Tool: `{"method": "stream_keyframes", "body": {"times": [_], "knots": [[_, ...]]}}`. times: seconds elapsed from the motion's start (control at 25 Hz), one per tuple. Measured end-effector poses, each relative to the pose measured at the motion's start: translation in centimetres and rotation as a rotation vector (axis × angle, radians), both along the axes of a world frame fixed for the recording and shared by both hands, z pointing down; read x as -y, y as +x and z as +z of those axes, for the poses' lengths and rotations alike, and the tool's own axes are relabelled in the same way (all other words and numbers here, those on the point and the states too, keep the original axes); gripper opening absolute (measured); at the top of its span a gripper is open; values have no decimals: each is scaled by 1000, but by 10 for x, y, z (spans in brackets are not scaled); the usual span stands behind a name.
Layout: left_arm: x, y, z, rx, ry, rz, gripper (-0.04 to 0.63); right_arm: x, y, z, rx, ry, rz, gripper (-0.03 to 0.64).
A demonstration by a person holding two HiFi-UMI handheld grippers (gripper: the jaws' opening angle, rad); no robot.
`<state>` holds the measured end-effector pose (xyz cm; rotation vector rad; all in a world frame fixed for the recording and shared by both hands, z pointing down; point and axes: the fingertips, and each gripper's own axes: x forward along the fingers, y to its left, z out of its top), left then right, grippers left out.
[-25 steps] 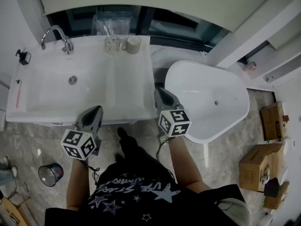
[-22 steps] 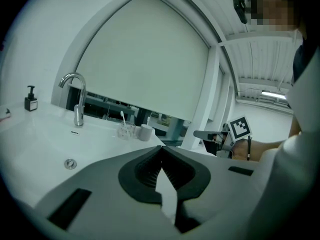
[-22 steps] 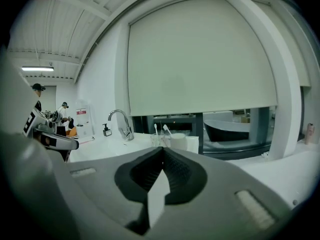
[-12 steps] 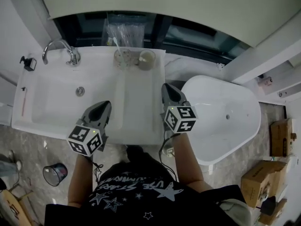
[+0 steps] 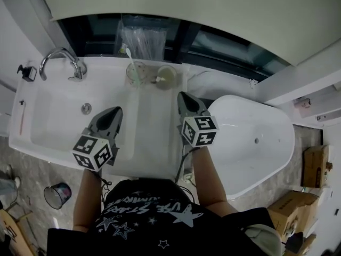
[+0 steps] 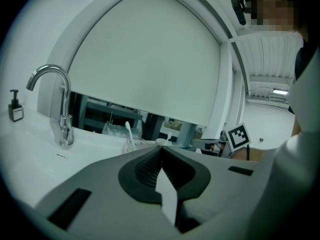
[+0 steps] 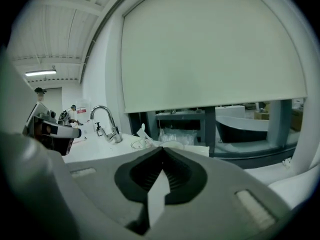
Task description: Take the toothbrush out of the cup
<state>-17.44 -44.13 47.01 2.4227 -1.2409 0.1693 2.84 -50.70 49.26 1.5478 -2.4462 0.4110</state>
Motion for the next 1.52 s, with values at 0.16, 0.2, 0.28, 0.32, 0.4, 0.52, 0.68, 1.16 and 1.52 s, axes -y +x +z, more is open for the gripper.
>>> {"method": "stream_keyframes", "body": {"times": [0.16,0.2,0.28,0.32,0.4,0.52,0.68,1.16,1.52], "knots": [[19,2,1,8,-1,-5,8,17,-15,2,-42,25,-77,2],[24,2,2,11,-2,-4,8,22,-20,2,-56,34,-101,2],[32,3,5,15,-8,-1,8,31,-31,5,-86,40,-145,79],[36,3,7,17,-13,0,8,35,-37,8,-108,40,-164,138],[42,2,12,23,-24,-1,8,43,-46,13,-174,44,-202,141],[48,0,17,27,-40,-8,8,52,-60,14,-234,58,-250,143],[56,-2,25,35,-55,-6,8,61,-67,26,-282,29,-279,141],[59,-14,36,22,-83,-34,8,75,-74,40,-376,28,-255,57],[46,-21,31,18,-72,-51,8,75,-69,28,-389,59,-219,43]]}}
